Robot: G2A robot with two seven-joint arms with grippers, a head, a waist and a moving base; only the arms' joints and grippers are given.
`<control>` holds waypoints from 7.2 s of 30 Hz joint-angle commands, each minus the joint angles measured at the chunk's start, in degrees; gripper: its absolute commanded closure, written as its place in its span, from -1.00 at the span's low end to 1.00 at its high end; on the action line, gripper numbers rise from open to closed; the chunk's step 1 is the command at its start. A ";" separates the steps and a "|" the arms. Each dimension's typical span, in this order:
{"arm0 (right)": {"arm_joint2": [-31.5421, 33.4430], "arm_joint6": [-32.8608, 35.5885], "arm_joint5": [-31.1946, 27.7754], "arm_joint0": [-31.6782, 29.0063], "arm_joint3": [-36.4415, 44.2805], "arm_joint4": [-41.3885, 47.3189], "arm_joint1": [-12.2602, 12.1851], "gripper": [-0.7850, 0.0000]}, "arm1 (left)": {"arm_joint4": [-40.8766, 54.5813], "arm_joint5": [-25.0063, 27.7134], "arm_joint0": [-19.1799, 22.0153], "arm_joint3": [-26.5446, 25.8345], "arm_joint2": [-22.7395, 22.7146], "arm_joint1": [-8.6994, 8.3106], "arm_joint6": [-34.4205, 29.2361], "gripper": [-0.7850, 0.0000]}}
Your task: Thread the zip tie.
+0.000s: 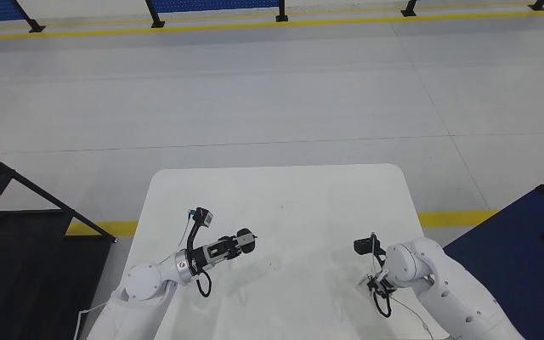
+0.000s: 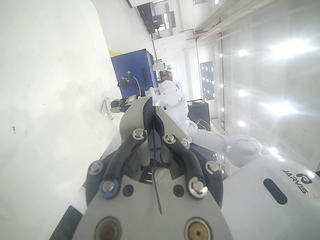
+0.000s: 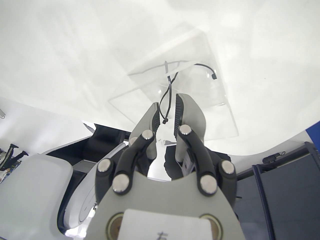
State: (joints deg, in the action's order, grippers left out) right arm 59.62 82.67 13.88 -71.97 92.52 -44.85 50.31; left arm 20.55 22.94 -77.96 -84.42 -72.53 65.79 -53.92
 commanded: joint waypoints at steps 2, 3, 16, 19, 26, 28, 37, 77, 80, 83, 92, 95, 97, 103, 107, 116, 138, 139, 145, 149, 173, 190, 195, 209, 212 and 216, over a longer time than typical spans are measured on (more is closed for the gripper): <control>-0.76 -0.03 0.10 0.59 -0.62 -0.50 0.25 0.73 | 0.00 0.00 0.00 0.00 0.00 0.00 0.00 1.00; -1.06 -0.03 0.15 0.78 -0.81 -0.69 0.35 0.74 | 0.00 0.00 0.00 0.00 0.00 0.00 0.00 1.00; -4.33 0.83 0.89 3.25 -2.83 -3.38 1.55 0.88 | 0.00 0.00 0.00 0.00 0.00 0.00 0.00 1.00; -4.82 0.81 1.02 3.59 -3.35 -3.61 1.81 0.84 | 0.00 0.00 0.00 0.00 0.00 0.00 0.00 1.00; -5.94 0.69 1.13 4.25 -4.95 -3.90 2.41 0.87 | 0.00 0.00 0.00 0.00 0.00 0.00 0.00 1.00; -6.11 0.63 1.04 4.42 -5.26 -3.80 2.56 0.91 | 0.00 0.00 0.00 0.00 0.00 0.00 0.00 1.00; -5.80 0.43 1.18 4.53 -5.37 -3.68 2.87 1.00 | 0.00 0.00 0.00 0.00 0.00 0.00 0.00 1.00; -2.71 3.02 0.12 1.83 -2.75 -5.72 2.68 1.00 | 0.00 0.00 0.00 0.00 0.00 0.00 0.00 1.00; -2.94 3.12 0.06 2.05 -3.06 -5.95 2.82 1.00 | 0.00 0.00 0.00 0.00 0.00 0.00 0.00 1.00; -3.00 3.14 0.06 2.16 -3.21 -6.02 2.94 0.96 | 0.00 0.00 0.00 0.00 0.00 0.00 0.00 1.00; -2.20 3.30 0.12 1.73 -2.22 -6.25 2.95 0.92 | 0.00 0.00 0.00 0.00 0.00 0.00 0.00 1.00; -1.94 3.38 0.14 1.48 -1.84 -6.39 2.95 0.93 | 0.00 0.00 0.00 0.00 0.00 0.00 0.00 1.00; -1.85 3.47 0.02 1.35 -1.67 -6.51 2.95 0.95 | 0.00 0.00 0.00 0.00 0.00 0.00 0.00 1.00; -2.24 3.41 -0.29 1.34 -2.50 -6.46 3.19 0.96 | 0.00 0.00 0.00 0.00 0.00 0.00 0.00 1.00; -2.69 3.25 -0.37 1.68 -3.39 -6.40 3.45 0.94 | 0.00 0.00 0.00 0.00 0.00 0.00 0.00 1.00; -3.23 3.29 -0.24 2.30 -4.43 -6.77 3.88 0.89 | 0.00 0.00 0.00 0.00 0.00 0.00 0.00 1.00; 0.21 3.28 -1.66 0.72 -1.53 -4.96 3.58 1.00 | 0.00 0.00 0.00 0.00 0.00 0.00 0.00 1.00; 0.38 3.34 -1.70 0.60 -1.33 -4.98 3.54 1.00 | 0.00 0.00 0.00 0.00 0.00 0.00 0.00 1.00; 1.77 3.92 -1.65 -0.28 0.47 -5.16 3.24 1.00 | 0.00 0.00 0.00 0.00 0.00 0.00 0.00 1.00; 3.15 4.15 -1.77 -1.14 1.59 -4.92 2.96 1.00 | 0.00 0.00 0.00 0.00 0.00 0.00 0.00 1.00; 1.90 2.37 -0.76 -1.50 0.38 -7.60 3.42 0.66 | 0.00 0.00 0.00 0.00 0.00 0.00 0.00 1.00; -0.66 -0.24 0.62 -0.25 -1.23 -8.53 4.61 0.79 | 0.00 0.00 0.00 0.00 0.00 0.00 0.00 1.00; -0.82 -0.91 0.92 -0.52 -1.50 -8.87 4.79 0.86 | 0.00 0.00 0.00 0.00 0.00 0.00 0.00 1.00; 1.09 -0.25 0.94 -1.10 -0.45 -9.01 4.78 1.00 | 0.00 0.00 0.00 0.00 0.00 0.00 0.00 1.00; 3.26 0.45 0.48 -2.14 1.20 -8.18 4.35 1.00 | 0.00 0.00 0.00 0.00 0.00 0.00 0.00 1.00; 6.14 1.26 -0.17 -3.84 3.32 -7.33 3.77 1.00 | 0.00 0.00 0.00 0.00 0.00 0.00 0.00 1.00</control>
State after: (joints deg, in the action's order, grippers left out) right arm 65.17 83.78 13.81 -75.47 95.44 -52.39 54.18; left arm 20.55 22.94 -77.96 -84.42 -72.53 65.79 -53.92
